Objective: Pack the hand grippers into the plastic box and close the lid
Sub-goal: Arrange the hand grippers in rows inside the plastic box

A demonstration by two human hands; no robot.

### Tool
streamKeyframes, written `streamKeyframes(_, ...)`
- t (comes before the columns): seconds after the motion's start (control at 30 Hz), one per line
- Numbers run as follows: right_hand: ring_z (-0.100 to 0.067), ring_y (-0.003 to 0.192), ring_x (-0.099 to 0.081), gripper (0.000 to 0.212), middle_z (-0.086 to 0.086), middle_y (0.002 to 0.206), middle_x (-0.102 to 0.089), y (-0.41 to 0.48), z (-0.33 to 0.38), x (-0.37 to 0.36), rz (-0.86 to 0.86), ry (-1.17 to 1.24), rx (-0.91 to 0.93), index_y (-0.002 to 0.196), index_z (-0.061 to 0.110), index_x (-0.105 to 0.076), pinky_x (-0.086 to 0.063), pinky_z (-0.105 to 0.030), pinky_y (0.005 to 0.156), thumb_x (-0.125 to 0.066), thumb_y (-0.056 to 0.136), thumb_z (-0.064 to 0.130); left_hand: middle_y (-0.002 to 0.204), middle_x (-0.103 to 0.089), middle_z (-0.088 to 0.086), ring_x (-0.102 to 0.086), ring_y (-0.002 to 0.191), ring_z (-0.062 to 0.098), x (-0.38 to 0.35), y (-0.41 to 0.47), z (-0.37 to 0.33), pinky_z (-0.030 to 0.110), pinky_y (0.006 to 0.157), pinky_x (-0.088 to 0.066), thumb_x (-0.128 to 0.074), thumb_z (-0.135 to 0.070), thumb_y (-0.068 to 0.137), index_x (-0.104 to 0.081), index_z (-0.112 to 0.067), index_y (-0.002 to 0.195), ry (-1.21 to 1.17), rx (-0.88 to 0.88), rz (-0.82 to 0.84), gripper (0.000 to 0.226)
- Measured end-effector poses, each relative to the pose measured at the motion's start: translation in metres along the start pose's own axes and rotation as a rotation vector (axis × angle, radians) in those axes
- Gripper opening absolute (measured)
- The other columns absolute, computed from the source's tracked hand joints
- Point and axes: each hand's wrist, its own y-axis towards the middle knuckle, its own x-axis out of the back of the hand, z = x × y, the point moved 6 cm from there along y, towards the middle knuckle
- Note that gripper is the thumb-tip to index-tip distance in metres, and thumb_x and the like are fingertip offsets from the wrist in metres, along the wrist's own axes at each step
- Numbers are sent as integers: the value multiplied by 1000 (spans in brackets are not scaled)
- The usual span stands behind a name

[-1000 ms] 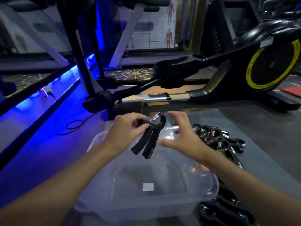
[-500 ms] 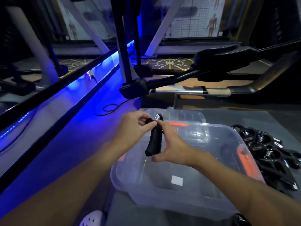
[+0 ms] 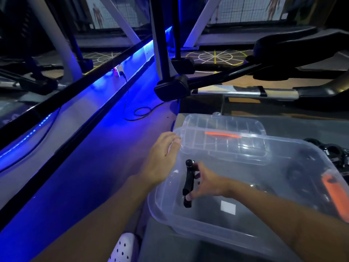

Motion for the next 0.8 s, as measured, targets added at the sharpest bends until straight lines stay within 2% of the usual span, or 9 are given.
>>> streamKeyframes(0.1, -14, 114, -53, 104, 0, 126, -51, 17, -3, -16, 41, -52, -2, 136, 23, -25, -49, -39, 98, -92, 56, 27, 120, -57, -6, -55, 111, 3, 1, 1, 2, 35, 100, -45, -34, -54, 88, -66, -15, 111, 6, -10, -20, 56)
streamKeyframes(0.2, -22, 111, -58, 106, -8, 119, -55, 24, -12, -33, 32, -22, -7, 128, 26, -27, -51, -46, 94, -91, 45, 32, 118, -57, -6, -55, 109, 4, 1, 2, 3, 35, 98, -46, -35, -48, 93, -66, -15, 110, 34, -18, -21, 48)
streamKeyframes(0.27, -21, 108, -58, 107, -7, 119, -54, 26, -17, -40, 4, 25, 6, 129, 29, -23, -52, -46, 93, -92, 46, 28, 116, -56, -7, -55, 107, 3, 0, 2, 3, 32, 96, -46, -35, -47, 93, -66, -15, 108, 46, -36, -15, 47)
streamKeyframes(0.4, -20, 116, -51, 101, -5, 126, -45, 26, -14, -44, -44, 8, 21, 121, 35, -18, -49, -39, 95, -91, 52, 29, 113, -55, -10, -53, 105, -7, -1, 0, 3, 23, 94, -42, -37, -40, 95, -67, -16, 107, 63, -41, -5, 41)
streamKeyframes(0.47, -17, 119, -48, 103, -2, 128, -41, 23, -10, -43, -52, -14, 39, 123, 36, -21, -47, -38, 98, -93, 48, 37, 113, -54, -11, -50, 104, -12, 0, 0, 2, 17, 93, -38, -37, -38, 95, -67, -16, 105, 85, -48, -8, 39)
streamKeyframes(0.6, -19, 120, -51, 123, -2, 129, -46, 27, -20, -40, -30, -6, 44, 132, 36, -24, -48, -43, 100, -94, 33, 56, 120, -50, -11, -46, 107, -8, -2, -1, 1, 6, 92, -30, -39, -35, 100, -67, -13, 108, 138, -53, 26, 37)
streamKeyframes(0.63, -21, 120, -53, 124, -3, 129, -48, 29, -22, -39, -22, -6, 40, 133, 35, -24, -48, -43, 100, -94, 33, 55, 121, -49, -11, -44, 107, -9, -1, -1, 1, 1, 90, -27, -40, -32, 102, -67, -12, 109, 154, -53, 37, 34)
streamKeyframes(0.7, -21, 123, -51, 121, -2, 133, -46, 19, -12, -37, -16, 1, 32, 139, 28, -24, -46, -40, 103, -96, 43, 42, 123, -47, -11, -42, 106, -10, -1, -2, 0, -3, 87, -25, -40, -28, 104, -67, -10, 110, 175, -52, 45, 32)
streamKeyframes(0.8, -13, 124, -45, 100, 3, 135, -40, 7, -4, -24, -18, -2, 6, 141, 16, -28, -43, -28, 99, -91, 63, 23, 122, -47, -10, -44, 110, -2, -2, 0, -4, 8, 89, -28, -43, -25, 103, -67, -8, 111, 181, -49, 52, 31)
